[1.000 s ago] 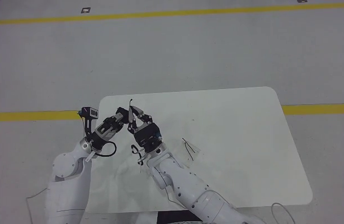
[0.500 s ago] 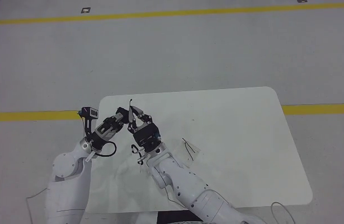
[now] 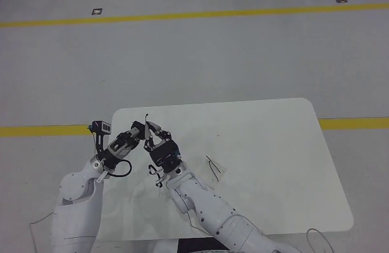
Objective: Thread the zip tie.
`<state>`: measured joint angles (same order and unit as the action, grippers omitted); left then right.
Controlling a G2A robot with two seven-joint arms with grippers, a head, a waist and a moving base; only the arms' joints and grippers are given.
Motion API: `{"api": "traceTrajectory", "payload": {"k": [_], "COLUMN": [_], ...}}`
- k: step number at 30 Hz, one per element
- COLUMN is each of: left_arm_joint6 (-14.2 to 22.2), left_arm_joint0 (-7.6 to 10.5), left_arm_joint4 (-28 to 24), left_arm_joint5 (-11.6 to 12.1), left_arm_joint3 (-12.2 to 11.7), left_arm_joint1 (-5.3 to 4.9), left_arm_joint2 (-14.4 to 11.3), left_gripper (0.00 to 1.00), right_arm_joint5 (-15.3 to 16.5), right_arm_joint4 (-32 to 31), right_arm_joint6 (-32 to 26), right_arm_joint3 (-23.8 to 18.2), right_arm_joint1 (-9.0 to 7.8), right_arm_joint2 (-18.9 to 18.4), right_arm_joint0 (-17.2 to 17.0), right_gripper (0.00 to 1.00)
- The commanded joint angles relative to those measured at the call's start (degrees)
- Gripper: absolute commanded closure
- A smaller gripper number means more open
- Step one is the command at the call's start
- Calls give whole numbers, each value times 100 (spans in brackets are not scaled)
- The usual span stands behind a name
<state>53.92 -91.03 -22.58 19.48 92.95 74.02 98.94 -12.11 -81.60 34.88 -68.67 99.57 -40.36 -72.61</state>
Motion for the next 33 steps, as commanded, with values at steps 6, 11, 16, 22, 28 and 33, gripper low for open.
{"api": "traceTrajectory", "payload": {"k": [6,11,16,22,28,33], "left_arm_joint6": [0,0,0,0,0,0], "left_arm_joint0": [0,0,0,0,0,0], "left_arm_joint4": [0,0,0,0,0,0], "left_arm_joint5": [0,0,0,0,0,0], "left_arm_joint3": [0,0,0,0,0,0], "left_arm_joint1": [0,0,0,0,0,0], "left_arm_joint2": [0,0,0,0,0,0], "left_gripper": [100,100,100,100,100,100], "right_arm_joint5": [31,0,-54,-102,-131,-134], "right_arm_joint4": [-34,-73,-90,-97,-125,-174], "right_arm_joint6": [-63,-103,-115,-133,-149,-168], "right_arm_joint3": [4,18,31,51,68,75], "right_arm_joint1": [3,7,10,17,23,25], "right_arm_joint2": [-8,-3,1,12,17,7], "right_arm_joint0": [3,11,18,36,50,55], "right_gripper": [100,100,100,100,100,100]}}
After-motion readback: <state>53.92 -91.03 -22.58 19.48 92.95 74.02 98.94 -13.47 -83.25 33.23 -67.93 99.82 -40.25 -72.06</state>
